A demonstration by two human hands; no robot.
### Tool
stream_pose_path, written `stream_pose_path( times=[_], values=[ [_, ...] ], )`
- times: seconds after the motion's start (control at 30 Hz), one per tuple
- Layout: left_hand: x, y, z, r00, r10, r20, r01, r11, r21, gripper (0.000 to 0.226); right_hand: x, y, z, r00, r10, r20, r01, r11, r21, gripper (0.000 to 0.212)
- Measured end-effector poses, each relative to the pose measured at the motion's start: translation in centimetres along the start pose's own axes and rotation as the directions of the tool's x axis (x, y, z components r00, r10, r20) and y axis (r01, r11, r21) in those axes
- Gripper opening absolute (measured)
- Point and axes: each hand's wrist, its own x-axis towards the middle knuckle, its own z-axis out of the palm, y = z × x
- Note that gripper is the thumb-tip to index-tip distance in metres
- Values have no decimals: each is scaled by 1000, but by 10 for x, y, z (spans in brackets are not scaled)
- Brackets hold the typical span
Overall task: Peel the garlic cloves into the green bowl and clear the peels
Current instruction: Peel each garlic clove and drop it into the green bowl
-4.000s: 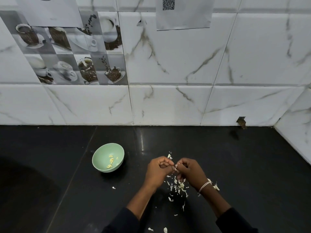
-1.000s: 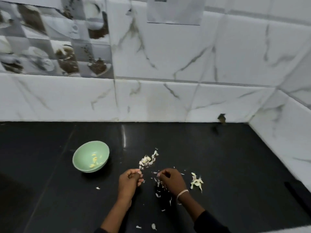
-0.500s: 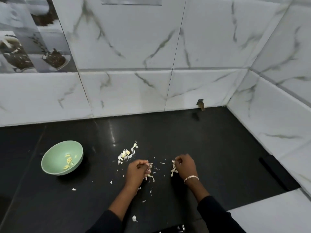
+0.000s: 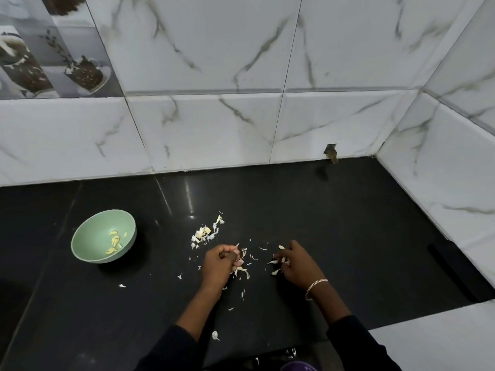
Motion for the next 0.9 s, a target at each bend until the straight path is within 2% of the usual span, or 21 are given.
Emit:
stream_pose_path(
  times=[0.4, 0.57, 0.6, 0.67, 0.77, 0.9],
  values=[
    [-1, -6, 5, 1000, -13, -6, 13, 1000, 24, 7, 13, -2, 5, 998, -64, 2, 63, 982, -176, 18],
    [-6, -4, 3, 1000, 12, -12, -11, 1000, 28, 9, 12, -6, 14, 996, -64, -62, 49, 976, -213, 10],
    [-7, -2, 2, 1000, 20, -11, -20, 999, 28, 8, 12, -9, 15, 993, -69, -99, 50, 983, -176, 9],
    [-8, 1, 3, 999, 34, 5, -34, 999, 22, 5, 8, -24, 13, 984, -39, -173, 50, 997, 60, 5],
    [-13, 6, 4, 998, 52, 42, -51, 999, -6, 10, 2, -65, 4, 976, 86, -200, 19, 882, 471, 9],
    [-19, 20, 1, 996, 87, 33, -83, 990, -113, 8, 6, -109, 5, 966, 155, -207, 20, 753, 657, 14]
  ],
)
